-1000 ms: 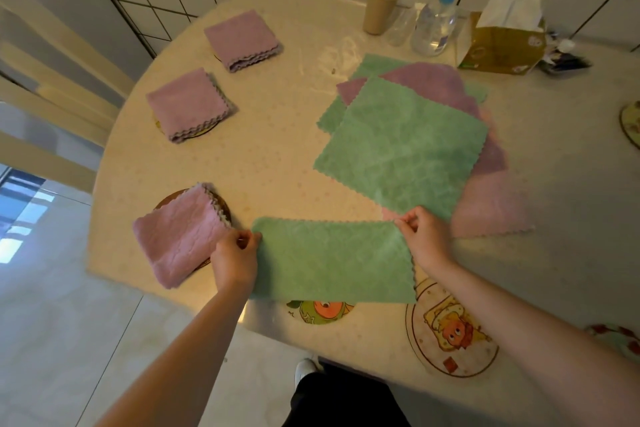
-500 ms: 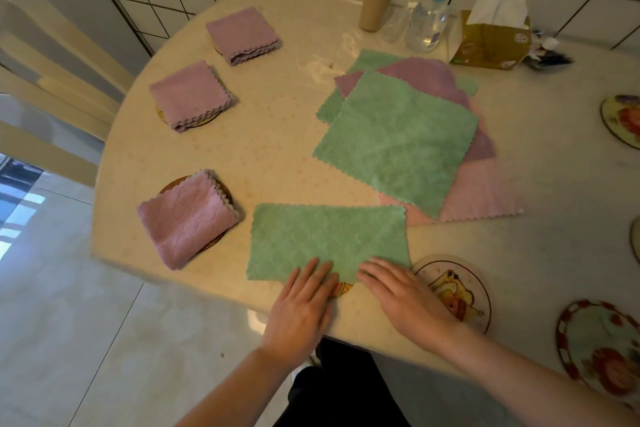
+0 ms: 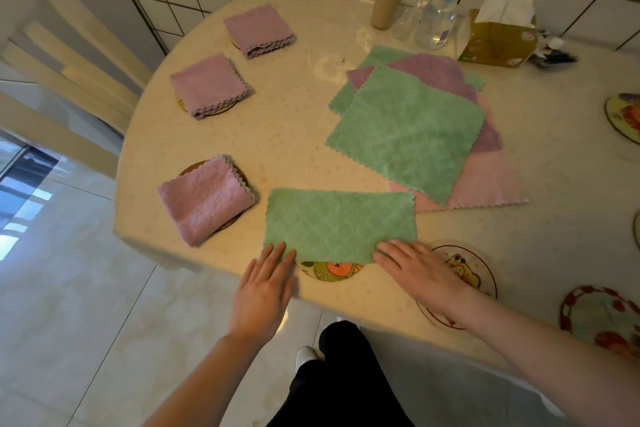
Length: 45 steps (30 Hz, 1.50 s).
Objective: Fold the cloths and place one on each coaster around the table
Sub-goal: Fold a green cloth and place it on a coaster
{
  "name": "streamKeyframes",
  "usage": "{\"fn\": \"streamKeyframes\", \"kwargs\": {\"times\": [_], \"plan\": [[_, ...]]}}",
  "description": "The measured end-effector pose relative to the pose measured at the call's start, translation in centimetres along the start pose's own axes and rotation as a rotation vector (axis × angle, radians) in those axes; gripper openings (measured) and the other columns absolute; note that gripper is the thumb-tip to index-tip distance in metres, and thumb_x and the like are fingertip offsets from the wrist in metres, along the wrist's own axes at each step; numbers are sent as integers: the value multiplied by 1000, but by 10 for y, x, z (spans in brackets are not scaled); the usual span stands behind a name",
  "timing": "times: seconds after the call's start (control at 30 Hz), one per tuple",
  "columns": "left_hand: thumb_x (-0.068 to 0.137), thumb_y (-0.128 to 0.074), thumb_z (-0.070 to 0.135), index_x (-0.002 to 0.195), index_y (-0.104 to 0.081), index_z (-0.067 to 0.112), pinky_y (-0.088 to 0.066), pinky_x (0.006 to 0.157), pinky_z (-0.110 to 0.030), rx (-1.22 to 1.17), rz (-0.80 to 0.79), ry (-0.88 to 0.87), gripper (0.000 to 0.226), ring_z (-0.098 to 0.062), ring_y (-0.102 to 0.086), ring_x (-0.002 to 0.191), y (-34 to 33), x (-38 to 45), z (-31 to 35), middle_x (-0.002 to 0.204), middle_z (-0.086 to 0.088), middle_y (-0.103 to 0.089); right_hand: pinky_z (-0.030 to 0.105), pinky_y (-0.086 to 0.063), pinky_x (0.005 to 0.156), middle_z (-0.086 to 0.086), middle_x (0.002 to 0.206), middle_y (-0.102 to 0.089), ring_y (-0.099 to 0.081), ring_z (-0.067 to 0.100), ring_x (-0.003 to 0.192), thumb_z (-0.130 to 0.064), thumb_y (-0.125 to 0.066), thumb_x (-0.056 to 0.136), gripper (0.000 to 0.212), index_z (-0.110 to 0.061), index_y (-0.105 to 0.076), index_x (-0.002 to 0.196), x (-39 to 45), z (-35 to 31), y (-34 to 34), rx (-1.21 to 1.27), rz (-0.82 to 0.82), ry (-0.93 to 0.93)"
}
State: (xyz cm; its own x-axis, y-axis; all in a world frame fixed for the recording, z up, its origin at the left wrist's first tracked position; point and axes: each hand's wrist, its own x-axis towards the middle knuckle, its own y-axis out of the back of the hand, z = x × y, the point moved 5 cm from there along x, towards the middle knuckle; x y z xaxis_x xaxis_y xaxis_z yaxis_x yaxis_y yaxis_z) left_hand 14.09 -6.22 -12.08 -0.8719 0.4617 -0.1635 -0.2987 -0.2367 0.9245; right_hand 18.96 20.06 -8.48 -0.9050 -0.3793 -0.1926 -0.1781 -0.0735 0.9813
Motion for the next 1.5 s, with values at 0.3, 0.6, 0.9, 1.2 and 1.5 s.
{"fn": "streamKeyframes", "kwargs": {"times": [0.3,0.6,0.9,1.2,1.5], "plan": [[94,-21,49,145,-37,28,-23,114,-38,58,-28,3,58,-18,-23,144,4,1,2,155,6,-29,40,-51,77,13,119,-53,-54,32,106,6,-77,35,85,-12,-53,115,10,-6,-1,-33,-138,-161],[87,-59,27,139,-44,15,-32,111,-48,73,41,39,56,-33,-33,139,-2,15,58,148,-7,-42,33,-46,70,-1,94,-61,-56,22,82,7,-50,67,44,-14,-61,105,7,18,35,59,124,-3],[88,-40,34,137,-51,19,-40,106,-48,-12,44,-30,52,-26,-44,134,-35,30,156,143,-1,-50,32,-50,68,-1,93,-60,-57,20,82,-8,-52,81,27,-17,-58,105,-32,22,42,144,145,378],[91,-40,36,138,-49,26,-37,108,-46,33,63,-180,49,-22,-43,134,-52,-10,158,144,4,-48,38,-36,108,10,149,-37,-37,24,136,11,-62,66,87,-15,-32,144,9,65,16,13,-70,576],[93,-38,34,141,-44,29,-26,114,-40,-186,4,-95,49,-17,-36,138,-49,-19,154,148,4,-43,40,-18,115,3,159,-7,-13,20,145,8,-57,79,95,-27,-5,150,43,69,-7,-136,-186,868]]}}
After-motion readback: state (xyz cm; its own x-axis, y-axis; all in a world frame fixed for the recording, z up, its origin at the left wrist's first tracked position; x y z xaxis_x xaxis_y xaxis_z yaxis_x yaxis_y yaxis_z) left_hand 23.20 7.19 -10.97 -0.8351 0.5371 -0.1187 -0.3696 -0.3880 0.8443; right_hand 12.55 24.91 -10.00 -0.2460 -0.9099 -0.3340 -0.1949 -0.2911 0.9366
